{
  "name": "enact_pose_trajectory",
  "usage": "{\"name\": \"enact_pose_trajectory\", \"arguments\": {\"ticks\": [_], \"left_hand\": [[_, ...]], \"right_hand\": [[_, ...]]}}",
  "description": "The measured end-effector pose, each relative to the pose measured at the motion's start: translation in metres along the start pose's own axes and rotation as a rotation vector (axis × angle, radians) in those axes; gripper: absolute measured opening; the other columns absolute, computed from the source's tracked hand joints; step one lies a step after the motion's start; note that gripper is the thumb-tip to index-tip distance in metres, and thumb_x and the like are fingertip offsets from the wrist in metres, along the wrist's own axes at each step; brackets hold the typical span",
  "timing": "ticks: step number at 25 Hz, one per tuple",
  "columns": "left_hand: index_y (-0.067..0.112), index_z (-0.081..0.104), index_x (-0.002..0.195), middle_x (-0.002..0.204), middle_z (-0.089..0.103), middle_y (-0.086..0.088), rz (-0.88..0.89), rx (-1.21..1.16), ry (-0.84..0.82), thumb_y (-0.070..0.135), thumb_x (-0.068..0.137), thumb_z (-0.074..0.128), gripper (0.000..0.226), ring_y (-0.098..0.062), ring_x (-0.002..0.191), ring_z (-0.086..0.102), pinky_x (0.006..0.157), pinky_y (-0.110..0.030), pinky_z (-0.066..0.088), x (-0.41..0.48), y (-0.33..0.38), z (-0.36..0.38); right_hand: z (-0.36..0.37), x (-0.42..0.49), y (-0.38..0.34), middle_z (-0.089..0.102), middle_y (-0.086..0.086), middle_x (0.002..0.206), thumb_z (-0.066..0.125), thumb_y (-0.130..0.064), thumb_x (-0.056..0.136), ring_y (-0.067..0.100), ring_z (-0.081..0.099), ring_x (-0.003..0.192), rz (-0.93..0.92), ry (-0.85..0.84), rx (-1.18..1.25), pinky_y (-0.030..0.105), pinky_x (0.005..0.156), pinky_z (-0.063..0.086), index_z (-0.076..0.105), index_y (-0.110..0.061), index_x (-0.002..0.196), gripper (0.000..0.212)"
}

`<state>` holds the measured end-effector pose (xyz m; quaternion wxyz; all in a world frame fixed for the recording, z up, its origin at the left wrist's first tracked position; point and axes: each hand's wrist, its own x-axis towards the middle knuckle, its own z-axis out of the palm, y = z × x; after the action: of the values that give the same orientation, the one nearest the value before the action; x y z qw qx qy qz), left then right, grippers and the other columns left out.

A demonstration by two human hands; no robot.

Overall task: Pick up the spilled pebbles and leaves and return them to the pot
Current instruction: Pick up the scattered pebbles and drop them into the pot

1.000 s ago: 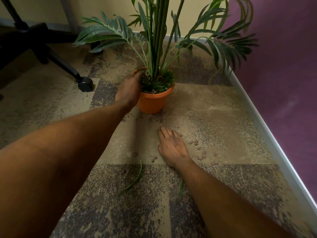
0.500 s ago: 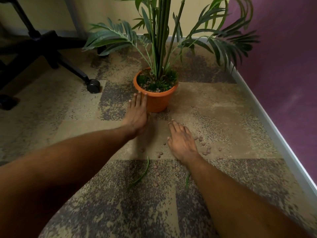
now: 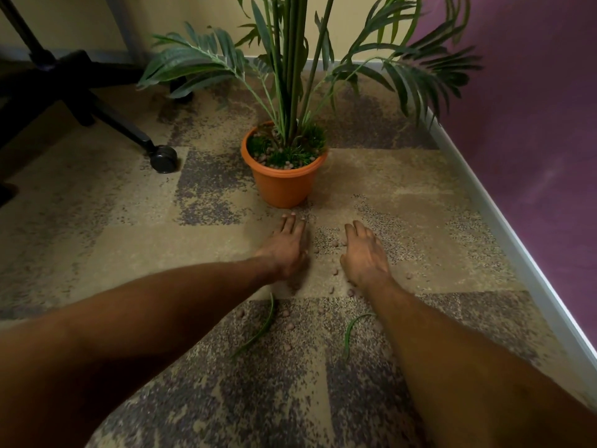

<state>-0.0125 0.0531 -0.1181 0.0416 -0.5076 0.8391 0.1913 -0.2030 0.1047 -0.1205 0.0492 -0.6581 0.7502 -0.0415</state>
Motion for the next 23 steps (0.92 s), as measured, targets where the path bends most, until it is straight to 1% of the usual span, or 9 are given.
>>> {"name": "enact_pose_trajectory", "arguments": {"ticks": [3, 7, 10, 12, 14, 16, 19, 21, 23], "left_hand": [[0.006, 0.003, 0.166, 0.174, -0.002, -0.019, 0.074, -0.001, -0.073, 0.039, 0.108, 0.048, 0.080, -0.035, 0.161, -0.004, 0.129, -0.042, 0.005, 0.010, 0.000, 0.010], [0.017, 0.030, 0.163, 0.171, 0.024, -0.011, 0.168, -0.046, -0.001, 0.025, 0.105, 0.058, 0.065, -0.030, 0.157, 0.024, 0.126, -0.043, 0.030, 0.022, 0.003, 0.027], [0.023, 0.052, 0.150, 0.156, 0.047, -0.005, 0.199, -0.063, 0.031, 0.013, 0.102, 0.059, 0.049, -0.024, 0.140, 0.049, 0.113, -0.039, 0.049, 0.025, 0.012, 0.036], [0.023, 0.064, 0.132, 0.135, 0.061, -0.004, 0.164, -0.074, 0.026, 0.010, 0.101, 0.060, 0.033, -0.022, 0.117, 0.065, 0.095, -0.037, 0.061, 0.030, 0.014, 0.043], [0.020, 0.067, 0.119, 0.121, 0.063, -0.004, 0.107, -0.111, 0.036, 0.010, 0.101, 0.061, 0.021, -0.020, 0.102, 0.068, 0.085, -0.038, 0.063, 0.031, 0.014, 0.042], [0.016, 0.068, 0.113, 0.115, 0.064, -0.006, 0.088, -0.174, 0.045, 0.008, 0.102, 0.057, 0.017, -0.021, 0.097, 0.067, 0.085, -0.041, 0.062, 0.032, 0.015, 0.036], [0.016, 0.068, 0.109, 0.110, 0.067, -0.007, 0.120, -0.191, 0.031, 0.009, 0.101, 0.056, 0.016, -0.021, 0.096, 0.066, 0.087, -0.044, 0.060, 0.032, 0.015, 0.031], [0.021, 0.071, 0.107, 0.109, 0.070, -0.005, 0.152, -0.241, 0.008, 0.018, 0.101, 0.058, 0.015, -0.022, 0.098, 0.066, 0.090, -0.044, 0.058, 0.029, 0.015, 0.029], [0.022, 0.075, 0.110, 0.115, 0.070, -0.002, 0.234, -0.285, -0.038, 0.021, 0.100, 0.059, 0.019, -0.020, 0.105, 0.065, 0.094, -0.041, 0.055, 0.026, 0.018, 0.027]], "right_hand": [[0.008, 0.001, 0.005, 0.042, 0.008, 0.153, 0.061, 0.002, 0.091, 0.025, 0.045, 0.135, -0.004, -0.021, 0.055, 0.037, 0.112, 0.042, 0.036, -0.014, 0.153, 0.068], [0.011, 0.000, 0.010, 0.036, 0.007, 0.162, 0.053, 0.010, 0.095, 0.026, 0.037, 0.144, -0.073, -0.075, 0.130, 0.040, 0.116, 0.037, 0.038, -0.022, 0.156, 0.070], [0.018, 0.001, 0.013, 0.037, 0.005, 0.162, 0.054, 0.005, 0.098, 0.026, 0.038, 0.146, -0.096, -0.084, 0.153, 0.043, 0.118, 0.035, 0.044, -0.028, 0.153, 0.065], [0.023, 0.002, 0.014, 0.047, 0.005, 0.154, 0.057, 0.003, 0.097, 0.023, 0.047, 0.137, -0.095, -0.084, 0.184, 0.042, 0.114, 0.043, 0.051, -0.028, 0.148, 0.060], [0.024, 0.004, 0.013, 0.057, 0.003, 0.142, 0.062, 0.000, 0.095, 0.020, 0.054, 0.126, -0.100, -0.077, 0.191, 0.040, 0.107, 0.049, 0.058, -0.028, 0.142, 0.054], [0.023, 0.006, 0.012, 0.061, 0.002, 0.130, 0.064, -0.002, 0.094, 0.020, 0.057, 0.115, -0.103, -0.070, 0.201, 0.041, 0.100, 0.053, 0.063, -0.026, 0.134, 0.047], [0.017, 0.007, 0.009, 0.062, 0.004, 0.120, 0.061, 0.001, 0.094, 0.021, 0.058, 0.106, -0.091, -0.054, 0.208, 0.042, 0.093, 0.054, 0.066, -0.021, 0.125, 0.039], [0.015, 0.007, 0.007, 0.063, 0.005, 0.115, 0.060, 0.003, 0.094, 0.021, 0.057, 0.104, -0.104, -0.034, 0.180, 0.042, 0.089, 0.054, 0.065, -0.017, 0.121, 0.034], [0.013, 0.005, 0.006, 0.063, 0.005, 0.112, 0.060, 0.001, 0.095, 0.021, 0.056, 0.102, -0.106, -0.025, 0.169, 0.040, 0.087, 0.053, 0.064, -0.017, 0.117, 0.028]]}}
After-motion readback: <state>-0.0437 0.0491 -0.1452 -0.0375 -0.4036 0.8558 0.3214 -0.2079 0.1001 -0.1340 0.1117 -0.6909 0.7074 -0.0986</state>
